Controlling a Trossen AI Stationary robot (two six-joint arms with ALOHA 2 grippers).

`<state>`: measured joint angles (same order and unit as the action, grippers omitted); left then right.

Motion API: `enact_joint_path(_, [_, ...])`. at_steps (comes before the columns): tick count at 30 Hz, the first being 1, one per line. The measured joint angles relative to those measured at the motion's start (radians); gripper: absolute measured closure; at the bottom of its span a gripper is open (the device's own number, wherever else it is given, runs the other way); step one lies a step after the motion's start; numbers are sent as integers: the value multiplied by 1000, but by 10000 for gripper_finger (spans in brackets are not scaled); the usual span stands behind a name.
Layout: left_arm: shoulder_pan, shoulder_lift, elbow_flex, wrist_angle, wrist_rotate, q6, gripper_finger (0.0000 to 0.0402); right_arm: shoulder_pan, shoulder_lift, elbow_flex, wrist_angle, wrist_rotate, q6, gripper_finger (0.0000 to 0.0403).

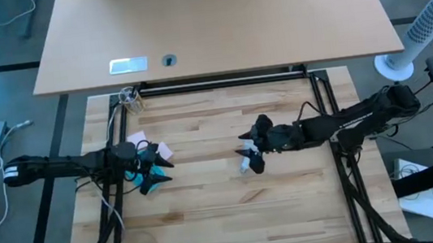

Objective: Screw lightbulb
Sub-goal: Insert the lightbulb into the lamp

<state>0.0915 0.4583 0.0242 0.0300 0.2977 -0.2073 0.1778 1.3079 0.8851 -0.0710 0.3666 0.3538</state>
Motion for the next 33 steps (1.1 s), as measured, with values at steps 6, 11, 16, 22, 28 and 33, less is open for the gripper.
enact_joint_path(6, [0, 0, 0, 0, 0, 0, 158, 15, -16, -3, -101, -10, 56, 187])
enact_joint_path(11, [0, 0, 0, 0, 0, 0, 158, 14, 1, -3, -115, -15, 41, 190])
enact_joint_path(16, [0, 0, 0, 0, 0, 0, 158, 23, 47, 72, -159, -53, -11, 168])
enact_joint_path(22, [0, 0, 0, 7, 0, 0, 158, 28, 141, 238, -358, -82, -81, 129])
enact_joint_path(28, [0, 2, 0, 15, 0, 0, 158, 29, 209, 290, -307, -80, -223, 107])
enact_joint_path(33, [0, 3, 0, 21, 0, 0, 158, 45, 227, 290, -294, -79, -273, 112])
